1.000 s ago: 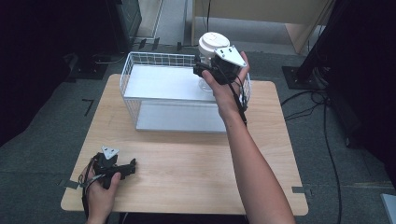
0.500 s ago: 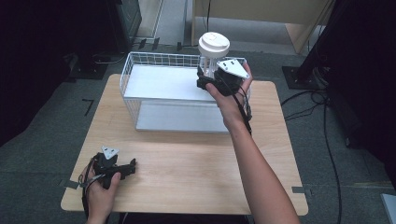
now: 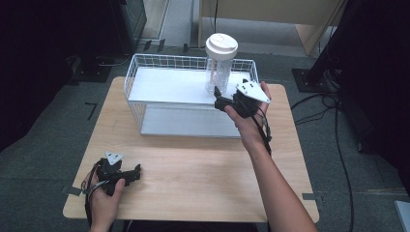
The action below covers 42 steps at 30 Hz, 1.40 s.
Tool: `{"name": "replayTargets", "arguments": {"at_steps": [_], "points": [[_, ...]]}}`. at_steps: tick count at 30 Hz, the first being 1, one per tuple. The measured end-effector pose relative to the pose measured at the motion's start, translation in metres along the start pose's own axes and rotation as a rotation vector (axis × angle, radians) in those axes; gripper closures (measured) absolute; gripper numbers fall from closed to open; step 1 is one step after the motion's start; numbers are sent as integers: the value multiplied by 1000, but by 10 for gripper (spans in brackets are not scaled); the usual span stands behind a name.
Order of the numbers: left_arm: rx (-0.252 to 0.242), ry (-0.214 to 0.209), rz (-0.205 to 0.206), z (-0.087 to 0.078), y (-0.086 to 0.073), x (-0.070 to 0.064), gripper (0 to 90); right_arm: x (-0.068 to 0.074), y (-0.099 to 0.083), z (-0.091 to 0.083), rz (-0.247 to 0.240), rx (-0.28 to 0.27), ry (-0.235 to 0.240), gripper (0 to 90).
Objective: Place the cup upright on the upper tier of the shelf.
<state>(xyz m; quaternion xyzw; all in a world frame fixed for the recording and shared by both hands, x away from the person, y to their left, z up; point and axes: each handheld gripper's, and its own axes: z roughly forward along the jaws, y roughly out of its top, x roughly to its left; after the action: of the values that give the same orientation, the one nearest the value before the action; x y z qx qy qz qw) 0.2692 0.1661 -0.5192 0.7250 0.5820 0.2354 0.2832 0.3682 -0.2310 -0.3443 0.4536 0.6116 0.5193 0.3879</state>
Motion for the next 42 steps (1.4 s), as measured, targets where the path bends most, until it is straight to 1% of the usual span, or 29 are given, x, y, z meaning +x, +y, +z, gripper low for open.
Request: {"name": "replayTargets", "arguments": {"at_steps": [1,2,5,6,8,9,11,12,13,15,17,19,21,25,26,27,28,30,31,32,33,34,35,40,42], "points": [[0,0,0,0,0,0,0,0,0,0,0,0,0,48],[0,0,0,0,0,0,0,-5,-6,-6,-2,1,8,48],[0,0,0,0,0,0,0,-7,-11,-10,-4,2,13,48],[0,0,0,0,0,0,0,-9,-18,-15,-17,10,25,48],[0,0,0,0,0,0,0,-9,-20,-17,-24,8,27,48],[0,0,0,0,0,0,0,-11,-26,-23,-30,9,30,48],[0,0,0,0,0,0,0,-12,-31,-29,-26,8,37,51],[0,0,0,0,0,0,0,-12,-31,-29,-26,8,37,51],[0,0,0,0,0,0,0,-13,-37,-36,-32,8,47,52],[0,0,0,0,0,0,0,-14,-41,-42,-46,7,52,52],[2,-1,0,0,0,0,0,-14,-46,-49,-48,13,62,52],[2,-1,-1,0,0,0,0,-15,-50,-55,-64,15,66,52],[2,-1,-1,0,0,0,0,-17,-55,-62,-59,15,71,52],[0,0,-1,0,0,0,0,-23,-65,-72,-46,24,64,52],[0,0,-1,0,0,0,0,-23,-65,-72,-46,24,64,52],[0,0,-1,0,0,0,0,-25,-68,-74,-47,28,59,53],[0,0,-2,0,0,0,0,-30,-74,-79,-36,39,58,53],[0,-1,-3,0,0,0,0,-31,-76,-81,-39,41,56,53],[2,-1,-1,0,0,0,0,-35,-82,-85,-40,52,48,53],[3,-1,-1,0,0,0,0,-35,-82,-85,-40,52,48,53],[2,-1,-1,0,0,0,0,-39,-87,-88,-36,62,41,53],[2,-1,-1,0,0,0,0,-39,-87,-88,-36,62,41,53],[2,-2,-1,0,0,0,0,-43,-91,-91,-32,71,33,53],[3,-1,-1,0,0,0,0,-51,-102,-97,-14,91,13,55],[3,-2,-1,0,0,0,0,-55,-107,-99,-17,96,7,57]]}}
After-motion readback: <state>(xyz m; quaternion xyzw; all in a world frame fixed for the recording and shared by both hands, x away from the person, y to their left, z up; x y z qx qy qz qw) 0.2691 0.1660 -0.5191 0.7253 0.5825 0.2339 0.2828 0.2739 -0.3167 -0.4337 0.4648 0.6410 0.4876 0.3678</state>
